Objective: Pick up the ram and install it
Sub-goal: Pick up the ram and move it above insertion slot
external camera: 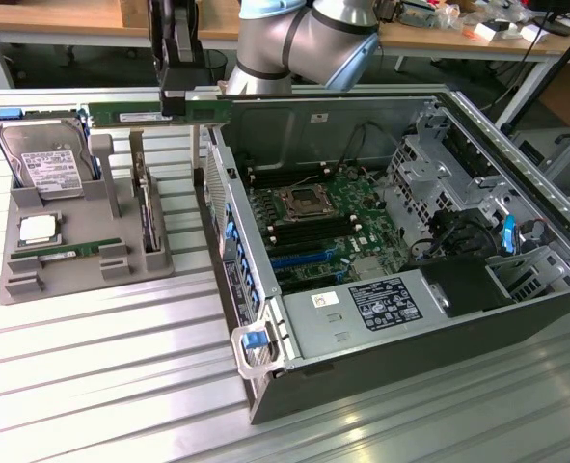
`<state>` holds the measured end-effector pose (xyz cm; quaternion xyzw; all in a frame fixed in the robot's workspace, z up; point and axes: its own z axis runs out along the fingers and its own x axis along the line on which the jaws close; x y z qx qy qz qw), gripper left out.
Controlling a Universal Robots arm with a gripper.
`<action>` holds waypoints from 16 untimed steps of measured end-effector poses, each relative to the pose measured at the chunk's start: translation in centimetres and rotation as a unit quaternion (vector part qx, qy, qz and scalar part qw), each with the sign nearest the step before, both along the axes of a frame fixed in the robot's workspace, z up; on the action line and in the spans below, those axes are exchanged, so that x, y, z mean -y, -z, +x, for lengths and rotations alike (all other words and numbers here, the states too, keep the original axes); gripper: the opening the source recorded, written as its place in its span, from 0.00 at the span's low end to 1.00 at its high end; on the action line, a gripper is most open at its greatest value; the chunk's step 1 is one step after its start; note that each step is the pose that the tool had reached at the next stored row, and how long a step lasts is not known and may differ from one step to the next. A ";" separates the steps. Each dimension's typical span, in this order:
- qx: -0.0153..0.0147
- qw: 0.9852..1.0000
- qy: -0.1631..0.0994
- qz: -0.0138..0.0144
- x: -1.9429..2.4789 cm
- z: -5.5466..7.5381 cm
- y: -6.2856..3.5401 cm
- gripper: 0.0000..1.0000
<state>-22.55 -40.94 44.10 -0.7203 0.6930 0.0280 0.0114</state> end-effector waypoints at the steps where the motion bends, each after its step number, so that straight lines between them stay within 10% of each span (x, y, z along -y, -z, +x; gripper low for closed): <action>1: 0.000 1.000 0.000 0.000 0.00 0.1 0.00 0.13; 16: 0.000 1.000 0.000 0.000 0.00 1.2 0.00 0.13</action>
